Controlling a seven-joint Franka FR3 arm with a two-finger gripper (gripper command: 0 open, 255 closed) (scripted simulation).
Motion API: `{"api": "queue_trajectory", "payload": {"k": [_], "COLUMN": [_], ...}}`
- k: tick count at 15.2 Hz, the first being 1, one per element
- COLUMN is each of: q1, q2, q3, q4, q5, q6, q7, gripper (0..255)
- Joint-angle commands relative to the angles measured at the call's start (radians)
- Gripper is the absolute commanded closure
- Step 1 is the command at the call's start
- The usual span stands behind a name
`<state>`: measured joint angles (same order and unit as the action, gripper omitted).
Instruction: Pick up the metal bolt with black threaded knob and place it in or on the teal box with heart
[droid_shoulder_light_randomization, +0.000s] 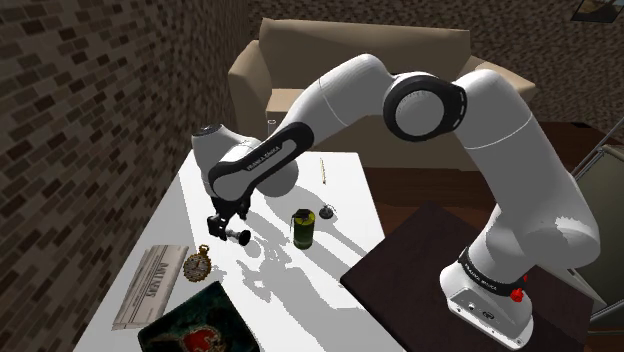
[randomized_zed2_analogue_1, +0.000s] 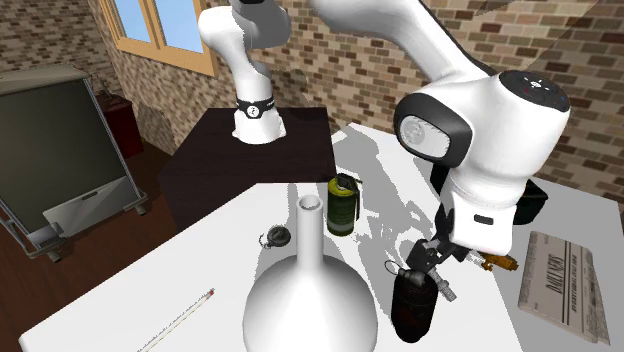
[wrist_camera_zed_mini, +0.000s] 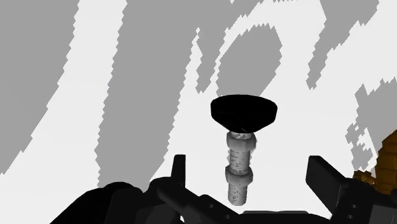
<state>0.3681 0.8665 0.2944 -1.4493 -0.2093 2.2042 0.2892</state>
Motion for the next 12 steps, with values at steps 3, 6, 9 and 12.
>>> {"api": "queue_trajectory", "payload": {"k": [3,6,9,12], "q1": [0.007,0.009,0.009,0.009], "q2": [0.034,0.048,0.048,0.048], "q3": [-0.007,-0.01,-0.01,-0.01], "q4": [0.003,0.005,0.005,0.005], "q5": [-0.007,-0.01,-0.01,-0.01], "q6": [0.031,0.043,0.043,0.043], "q7": [0.004,0.005,0.005,0.005], "gripper": [0,0,0,0]}}
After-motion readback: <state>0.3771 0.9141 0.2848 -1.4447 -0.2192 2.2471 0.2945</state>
